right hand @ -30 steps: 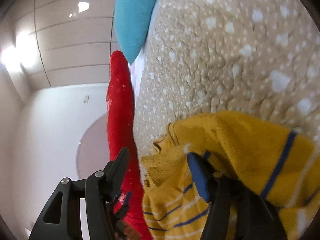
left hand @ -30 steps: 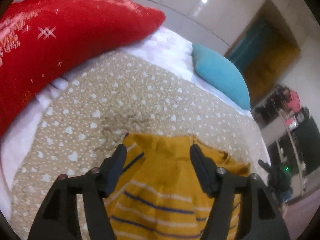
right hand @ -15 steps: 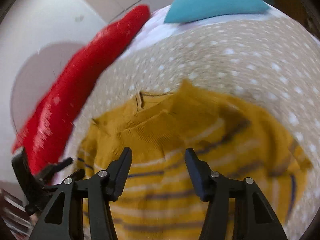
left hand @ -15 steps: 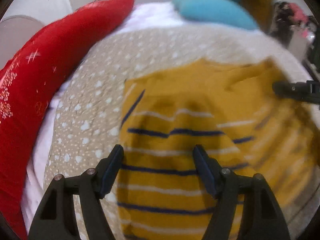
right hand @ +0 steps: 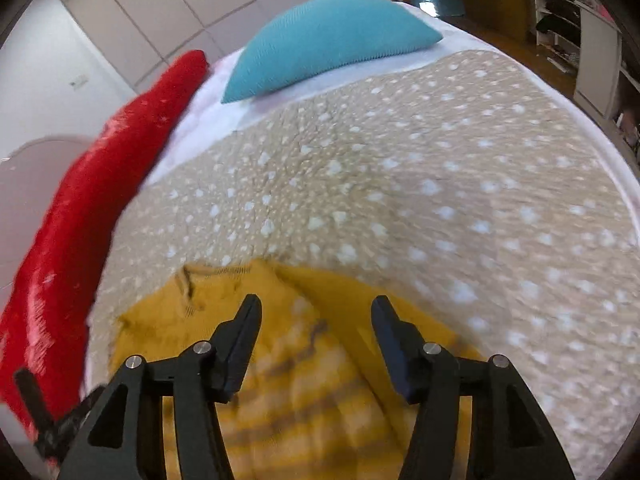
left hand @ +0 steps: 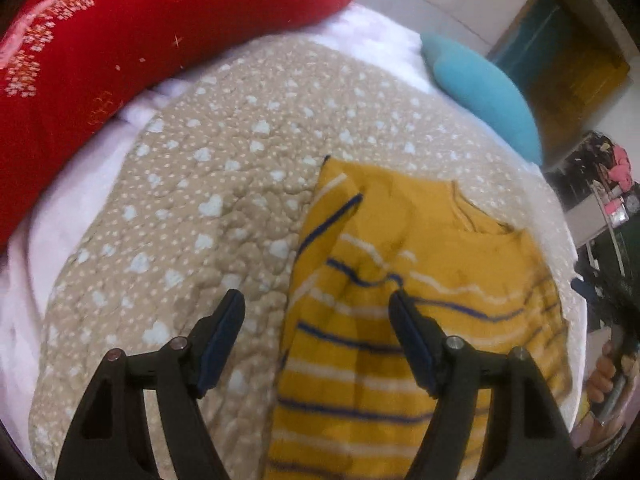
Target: Fold small clothes
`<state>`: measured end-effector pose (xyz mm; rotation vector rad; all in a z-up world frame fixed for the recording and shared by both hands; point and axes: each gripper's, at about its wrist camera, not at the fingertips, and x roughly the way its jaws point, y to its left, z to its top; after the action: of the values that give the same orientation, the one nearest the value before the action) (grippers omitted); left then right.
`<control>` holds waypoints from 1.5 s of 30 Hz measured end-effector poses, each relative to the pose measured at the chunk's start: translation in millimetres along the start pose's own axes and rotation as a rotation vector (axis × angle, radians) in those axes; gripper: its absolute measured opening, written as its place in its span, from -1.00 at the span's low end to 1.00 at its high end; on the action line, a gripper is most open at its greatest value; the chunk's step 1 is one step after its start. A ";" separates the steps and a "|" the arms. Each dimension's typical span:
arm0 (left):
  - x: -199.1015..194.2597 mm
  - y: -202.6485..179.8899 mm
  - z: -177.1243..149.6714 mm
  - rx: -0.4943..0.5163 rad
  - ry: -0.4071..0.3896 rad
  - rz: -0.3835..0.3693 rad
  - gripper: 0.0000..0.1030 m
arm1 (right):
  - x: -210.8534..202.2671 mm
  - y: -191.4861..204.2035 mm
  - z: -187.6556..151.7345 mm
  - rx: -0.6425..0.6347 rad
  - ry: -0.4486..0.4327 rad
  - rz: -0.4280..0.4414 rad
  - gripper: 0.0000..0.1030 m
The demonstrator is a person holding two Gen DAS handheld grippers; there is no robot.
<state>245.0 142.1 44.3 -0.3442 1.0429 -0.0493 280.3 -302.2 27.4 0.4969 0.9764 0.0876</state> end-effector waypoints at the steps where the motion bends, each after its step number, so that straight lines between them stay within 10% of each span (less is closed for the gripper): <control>1: -5.7 1.5 -4.7 0.011 -0.002 -0.010 0.44 | -11.5 -5.1 -6.9 -0.006 0.002 0.015 0.19; 11: -7.6 8.7 -67.6 0.090 0.081 -0.127 0.60 | -40.2 -31.8 -111.6 -0.135 0.067 0.013 0.19; 13: -3.3 4.8 -74.5 0.121 0.097 -0.087 0.33 | -30.7 -30.7 -123.6 -0.132 0.087 0.035 -0.34; 14: -1.5 1.9 -74.4 0.147 0.110 -0.031 -0.51 | -27.9 -27.7 -125.4 -0.128 0.092 0.040 -0.47; 15: -0.6 -0.4 -71.7 0.178 0.131 0.036 -0.83 | -28.9 -27.0 -126.1 -0.122 0.085 0.035 -0.55; 22: -12.1 13.1 -55.4 0.160 0.090 0.185 -0.83 | -41.7 -62.8 -128.0 -0.007 0.080 -0.074 -0.84; 25: -16.0 25.3 -67.9 0.113 0.091 0.160 -0.62 | -45.2 -71.3 -132.2 0.022 0.071 -0.021 -0.80; 32: -71.0 17.2 -108.5 0.121 -0.100 0.179 0.75 | -91.7 -52.9 -128.0 -0.044 -0.080 -0.086 -0.61; 45: -20.8 -10.9 -153.9 0.177 -0.106 0.192 0.98 | 24.6 52.5 -68.8 -0.232 0.068 -0.047 -0.40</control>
<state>104.5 96.6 -5.0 -0.0839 0.9545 0.0483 246.2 -223.6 0.1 0.2587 1.0294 0.1741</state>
